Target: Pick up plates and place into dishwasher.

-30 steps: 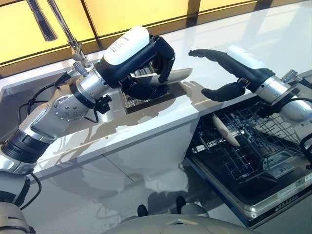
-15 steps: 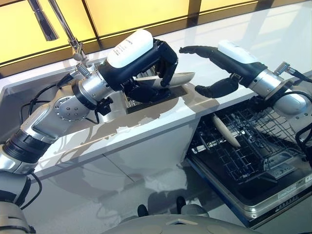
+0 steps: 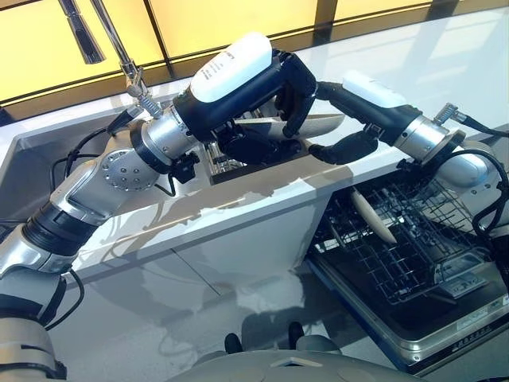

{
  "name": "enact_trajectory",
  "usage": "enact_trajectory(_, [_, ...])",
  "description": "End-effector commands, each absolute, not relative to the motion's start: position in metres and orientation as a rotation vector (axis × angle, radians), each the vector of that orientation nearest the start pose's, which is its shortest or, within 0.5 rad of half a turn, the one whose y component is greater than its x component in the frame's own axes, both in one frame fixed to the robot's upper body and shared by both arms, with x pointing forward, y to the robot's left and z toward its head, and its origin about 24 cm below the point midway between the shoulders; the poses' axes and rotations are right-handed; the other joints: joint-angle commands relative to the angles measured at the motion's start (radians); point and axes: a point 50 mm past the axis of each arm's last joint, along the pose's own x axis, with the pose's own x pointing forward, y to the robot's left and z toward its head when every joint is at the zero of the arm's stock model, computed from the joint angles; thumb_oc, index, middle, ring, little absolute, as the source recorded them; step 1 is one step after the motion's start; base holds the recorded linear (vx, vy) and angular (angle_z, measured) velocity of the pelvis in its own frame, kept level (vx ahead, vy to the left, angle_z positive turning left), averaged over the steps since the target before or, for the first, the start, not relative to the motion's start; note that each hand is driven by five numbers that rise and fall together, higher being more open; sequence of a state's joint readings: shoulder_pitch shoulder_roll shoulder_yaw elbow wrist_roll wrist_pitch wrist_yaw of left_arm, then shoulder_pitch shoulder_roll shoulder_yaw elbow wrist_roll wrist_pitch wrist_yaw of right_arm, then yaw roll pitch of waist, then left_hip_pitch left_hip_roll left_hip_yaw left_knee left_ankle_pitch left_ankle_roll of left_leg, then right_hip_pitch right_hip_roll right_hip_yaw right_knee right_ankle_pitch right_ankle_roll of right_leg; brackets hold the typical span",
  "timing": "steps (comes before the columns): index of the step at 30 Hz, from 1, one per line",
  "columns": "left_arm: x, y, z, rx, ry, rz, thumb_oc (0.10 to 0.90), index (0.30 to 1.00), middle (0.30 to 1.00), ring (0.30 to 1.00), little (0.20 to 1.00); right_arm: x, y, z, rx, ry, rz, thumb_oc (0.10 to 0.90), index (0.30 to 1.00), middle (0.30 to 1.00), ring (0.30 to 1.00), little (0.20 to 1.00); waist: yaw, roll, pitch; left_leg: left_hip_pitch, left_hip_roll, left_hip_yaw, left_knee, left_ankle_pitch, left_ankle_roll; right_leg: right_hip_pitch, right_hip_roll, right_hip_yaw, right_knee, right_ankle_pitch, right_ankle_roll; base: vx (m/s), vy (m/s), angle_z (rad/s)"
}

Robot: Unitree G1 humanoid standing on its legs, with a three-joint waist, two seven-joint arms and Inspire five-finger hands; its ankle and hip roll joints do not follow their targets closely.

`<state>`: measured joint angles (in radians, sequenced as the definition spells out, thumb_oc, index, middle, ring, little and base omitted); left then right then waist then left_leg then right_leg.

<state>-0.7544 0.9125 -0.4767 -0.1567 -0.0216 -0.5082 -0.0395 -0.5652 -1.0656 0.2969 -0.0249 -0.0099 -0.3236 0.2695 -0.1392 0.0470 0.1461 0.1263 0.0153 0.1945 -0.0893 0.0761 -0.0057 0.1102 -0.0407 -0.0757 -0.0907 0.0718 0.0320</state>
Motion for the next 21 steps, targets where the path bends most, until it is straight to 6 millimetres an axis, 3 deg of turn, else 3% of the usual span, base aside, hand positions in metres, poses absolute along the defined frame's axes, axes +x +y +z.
enact_trajectory(1, [0.2585,0.115,0.3087,0.773,-1.306,-0.603,0.1,0.3,0.3,0.3,0.2,0.2918,-0.1772,0.285,-1.093,-0.819,0.507,0.8,0.9,0.9,0.9,0.9,0.011,-0.042,-0.104,0.037,-0.045,-0.065,0.002,-0.105,0.014,-0.005,0.064,-0.018,0.061,-0.077,0.043,0.0,0.0,0.0])
enact_trajectory(2, [0.2578,0.1134,0.3093,0.772,-1.311,-0.604,0.1,0.3,0.3,0.3,0.2,0.2927,-0.1763,0.2838,-1.093,-0.814,0.515,0.226,0.408,0.408,0.408,0.326,0.012,-0.043,-0.104,0.036,-0.045,-0.065,0.002,-0.105,0.014,-0.005,0.064,-0.017,0.06,-0.077,0.043,0.0,0.0,0.0])
enact_trajectory(3, [0.2577,0.1131,0.3095,0.771,-1.312,-0.605,0.1,0.3,0.3,0.3,0.2,0.293,-0.176,0.2836,-1.092,-0.811,0.517,0.1,0.3,0.3,0.3,0.2,0.012,-0.043,-0.104,0.037,-0.045,-0.065,0.002,-0.105,0.014,-0.005,0.064,-0.018,0.061,-0.078,0.043,0.0,0.0,0.0])
enact_trajectory(21, [0.2588,0.1128,0.3111,0.775,-1.313,-0.595,0.1,0.3,0.3,0.3,0.2,0.2942,-0.1797,0.2851,-1.034,-0.827,0.468,0.1,0.3,0.3,0.3,0.2,0.011,-0.043,-0.1,0.041,-0.044,-0.065,0.002,-0.107,0.014,-0.001,0.065,-0.016,0.059,-0.078,0.043,0.0,0.0,0.0])
